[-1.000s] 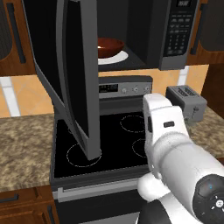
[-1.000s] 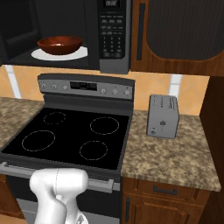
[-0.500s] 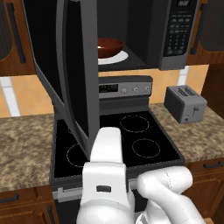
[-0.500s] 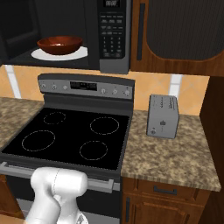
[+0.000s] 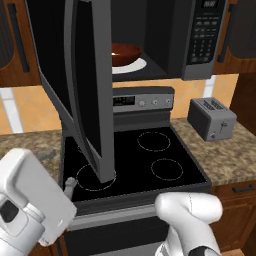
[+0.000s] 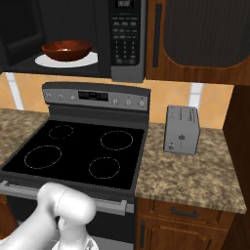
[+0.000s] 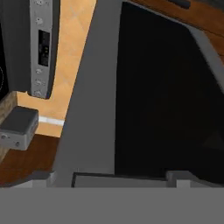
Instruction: Open the microwave, place the bowl with waffle inside the microwave, then close the microwave door and turn it on.
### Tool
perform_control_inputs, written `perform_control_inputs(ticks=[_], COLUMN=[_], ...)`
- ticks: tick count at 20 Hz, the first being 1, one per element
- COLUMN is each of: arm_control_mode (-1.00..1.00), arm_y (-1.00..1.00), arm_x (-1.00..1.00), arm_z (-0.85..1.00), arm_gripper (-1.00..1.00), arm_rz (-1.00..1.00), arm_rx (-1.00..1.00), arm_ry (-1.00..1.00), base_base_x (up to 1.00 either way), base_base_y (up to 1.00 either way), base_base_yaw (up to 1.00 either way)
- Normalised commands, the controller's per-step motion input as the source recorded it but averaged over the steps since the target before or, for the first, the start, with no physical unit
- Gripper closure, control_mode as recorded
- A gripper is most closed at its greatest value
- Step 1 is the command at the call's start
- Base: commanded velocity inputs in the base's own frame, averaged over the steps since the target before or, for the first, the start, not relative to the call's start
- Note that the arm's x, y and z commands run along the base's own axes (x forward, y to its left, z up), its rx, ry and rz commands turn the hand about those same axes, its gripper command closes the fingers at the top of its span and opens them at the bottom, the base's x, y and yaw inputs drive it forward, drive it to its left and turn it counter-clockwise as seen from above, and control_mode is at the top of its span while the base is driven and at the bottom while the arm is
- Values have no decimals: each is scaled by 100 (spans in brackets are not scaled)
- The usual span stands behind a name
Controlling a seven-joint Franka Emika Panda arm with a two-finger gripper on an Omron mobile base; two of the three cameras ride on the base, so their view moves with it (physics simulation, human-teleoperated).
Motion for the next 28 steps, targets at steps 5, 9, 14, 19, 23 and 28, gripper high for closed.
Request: perform_control_inputs(ticks=[5, 9, 14, 19, 23, 28], arm_control_mode=[-100, -100, -100, -100, -100, -100], arm_y=[40, -26, -97, -100, -100, -100], arm_x=[98, 73, 49, 12, 24, 56], arm_z=[-19, -1, 9, 1, 0, 0], arm_gripper=[-100, -100, -100, -100, -100, -100], arm_rz=[-56, -59, -41, -12, 0, 9], arm_rx=[-5, 0, 4, 16, 13, 2], arm_ry=[0, -1, 0, 0, -2, -9], base_base_x=[0, 0, 0, 0, 0, 0], base_base_y=[0, 0, 0, 0, 0, 0], base_base_yaw=[0, 0, 0, 0, 0, 0])
